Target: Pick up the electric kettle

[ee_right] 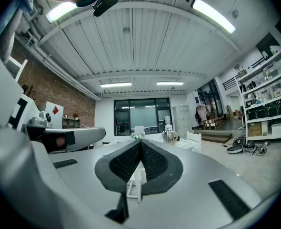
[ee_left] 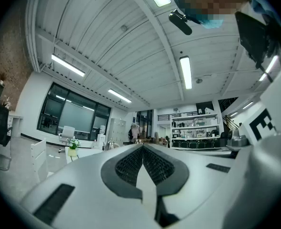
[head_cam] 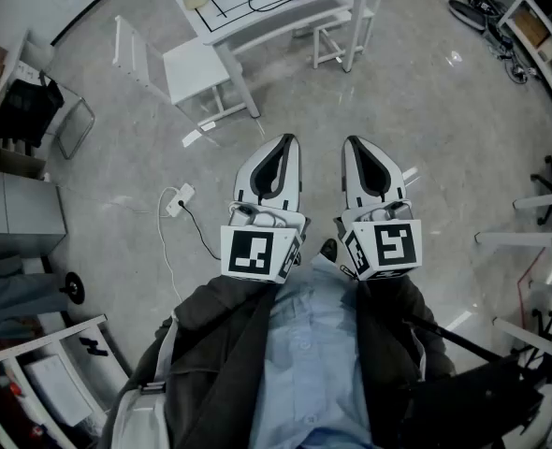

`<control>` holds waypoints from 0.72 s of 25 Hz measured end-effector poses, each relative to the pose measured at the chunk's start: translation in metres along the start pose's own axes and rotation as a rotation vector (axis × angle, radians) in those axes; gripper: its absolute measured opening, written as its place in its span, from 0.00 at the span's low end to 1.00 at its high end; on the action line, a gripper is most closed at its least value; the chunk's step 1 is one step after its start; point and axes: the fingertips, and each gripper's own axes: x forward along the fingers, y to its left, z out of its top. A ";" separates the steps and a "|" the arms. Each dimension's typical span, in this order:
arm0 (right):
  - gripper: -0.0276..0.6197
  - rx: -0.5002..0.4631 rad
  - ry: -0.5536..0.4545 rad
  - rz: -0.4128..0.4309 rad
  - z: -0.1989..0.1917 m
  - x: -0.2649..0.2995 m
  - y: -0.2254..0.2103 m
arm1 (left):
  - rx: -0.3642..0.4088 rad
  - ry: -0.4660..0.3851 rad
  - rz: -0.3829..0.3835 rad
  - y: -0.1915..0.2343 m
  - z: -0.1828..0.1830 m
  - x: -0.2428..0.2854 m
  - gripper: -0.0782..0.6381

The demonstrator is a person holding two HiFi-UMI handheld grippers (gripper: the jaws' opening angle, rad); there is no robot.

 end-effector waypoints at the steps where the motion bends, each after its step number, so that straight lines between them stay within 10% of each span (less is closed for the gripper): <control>1: 0.07 0.004 -0.002 0.000 -0.001 -0.002 -0.002 | 0.001 0.000 0.000 -0.002 0.000 0.000 0.12; 18: 0.07 0.064 -0.052 0.007 -0.011 -0.035 -0.044 | 0.029 0.039 -0.041 -0.060 -0.017 0.017 0.12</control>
